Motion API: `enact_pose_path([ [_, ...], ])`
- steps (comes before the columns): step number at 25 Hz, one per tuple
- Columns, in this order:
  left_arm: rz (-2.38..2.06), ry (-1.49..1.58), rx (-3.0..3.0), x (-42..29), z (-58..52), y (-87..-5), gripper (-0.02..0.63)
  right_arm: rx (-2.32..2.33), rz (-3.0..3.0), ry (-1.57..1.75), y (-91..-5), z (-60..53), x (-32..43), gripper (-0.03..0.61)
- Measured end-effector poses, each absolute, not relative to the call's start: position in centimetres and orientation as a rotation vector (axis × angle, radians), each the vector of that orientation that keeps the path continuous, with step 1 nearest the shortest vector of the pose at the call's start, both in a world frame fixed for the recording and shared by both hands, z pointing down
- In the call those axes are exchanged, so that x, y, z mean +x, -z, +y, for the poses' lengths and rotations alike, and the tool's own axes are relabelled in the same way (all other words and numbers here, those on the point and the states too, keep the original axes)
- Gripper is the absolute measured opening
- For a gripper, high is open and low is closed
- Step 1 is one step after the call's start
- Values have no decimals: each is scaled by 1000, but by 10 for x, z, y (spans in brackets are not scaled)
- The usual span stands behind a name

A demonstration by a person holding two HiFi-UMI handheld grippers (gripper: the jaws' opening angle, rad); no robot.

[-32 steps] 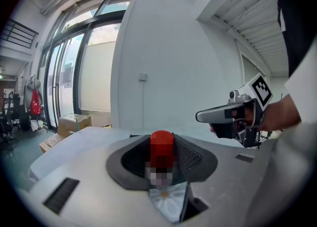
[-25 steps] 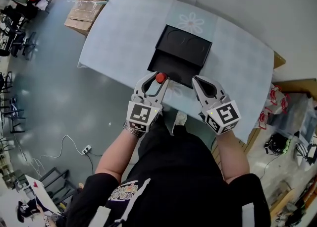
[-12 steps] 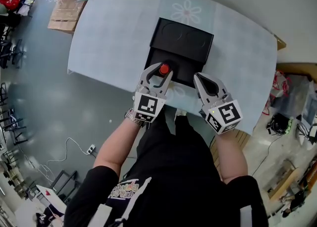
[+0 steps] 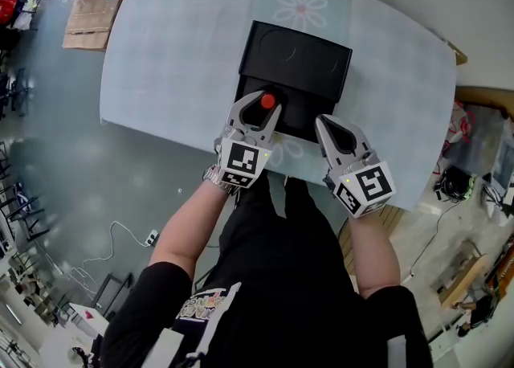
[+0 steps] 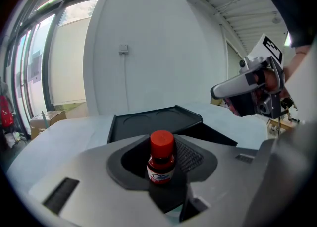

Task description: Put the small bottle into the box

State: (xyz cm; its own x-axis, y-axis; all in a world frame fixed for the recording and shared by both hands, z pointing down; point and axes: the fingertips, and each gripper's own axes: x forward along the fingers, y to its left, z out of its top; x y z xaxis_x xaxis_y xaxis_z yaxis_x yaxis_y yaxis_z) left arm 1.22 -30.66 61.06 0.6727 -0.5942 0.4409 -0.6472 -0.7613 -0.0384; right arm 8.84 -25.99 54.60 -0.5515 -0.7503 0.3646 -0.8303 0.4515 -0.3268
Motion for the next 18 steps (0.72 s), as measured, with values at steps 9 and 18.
enact_pose_path([
  [9,-1035,-640,2770,13,-313,-616,149,1391,-2528,-746,-556,-269,86,8],
  [18,-1101,-707,2755,7,-309,-622,155,1367,-2551,-732,-551,-268,83,8],
])
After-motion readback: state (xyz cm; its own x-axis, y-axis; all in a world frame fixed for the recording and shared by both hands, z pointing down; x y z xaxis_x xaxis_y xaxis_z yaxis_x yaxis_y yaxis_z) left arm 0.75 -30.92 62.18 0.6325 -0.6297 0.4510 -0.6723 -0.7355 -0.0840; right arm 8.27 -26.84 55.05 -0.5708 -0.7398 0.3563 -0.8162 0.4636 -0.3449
